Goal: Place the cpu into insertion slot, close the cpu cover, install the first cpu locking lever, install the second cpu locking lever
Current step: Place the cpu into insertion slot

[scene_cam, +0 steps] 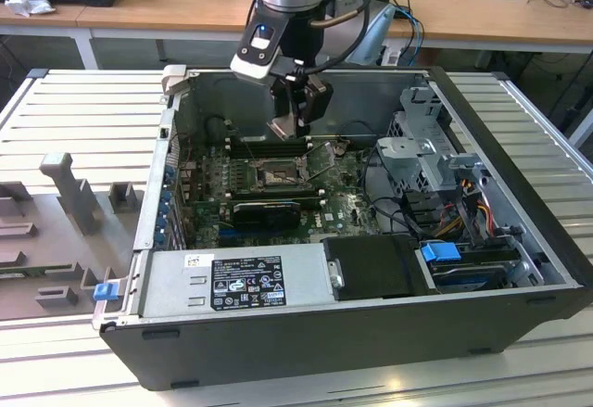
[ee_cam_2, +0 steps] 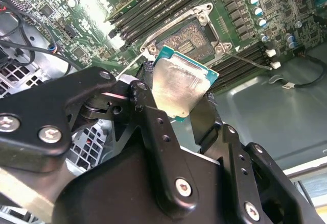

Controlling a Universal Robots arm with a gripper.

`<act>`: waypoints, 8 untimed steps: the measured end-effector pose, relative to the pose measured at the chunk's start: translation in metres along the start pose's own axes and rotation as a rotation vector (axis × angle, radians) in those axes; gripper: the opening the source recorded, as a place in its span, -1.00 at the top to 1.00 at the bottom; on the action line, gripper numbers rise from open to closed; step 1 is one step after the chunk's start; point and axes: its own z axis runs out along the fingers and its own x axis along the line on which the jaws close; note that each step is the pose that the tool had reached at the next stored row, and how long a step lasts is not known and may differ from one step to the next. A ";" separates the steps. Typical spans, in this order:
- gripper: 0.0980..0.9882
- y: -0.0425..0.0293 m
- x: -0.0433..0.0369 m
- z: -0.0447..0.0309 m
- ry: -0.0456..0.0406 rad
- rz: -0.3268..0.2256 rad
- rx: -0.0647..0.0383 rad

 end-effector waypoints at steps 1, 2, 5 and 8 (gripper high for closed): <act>0.03 -0.0001 0.0000 0.0016 -0.0001 0.000 0.000; 0.03 -0.0002 0.0000 0.0026 0.0000 0.000 0.000; 0.03 -0.0003 -0.0001 0.0042 -0.0001 0.001 0.000; 0.03 -0.0005 -0.0001 0.0054 -0.0003 0.001 0.000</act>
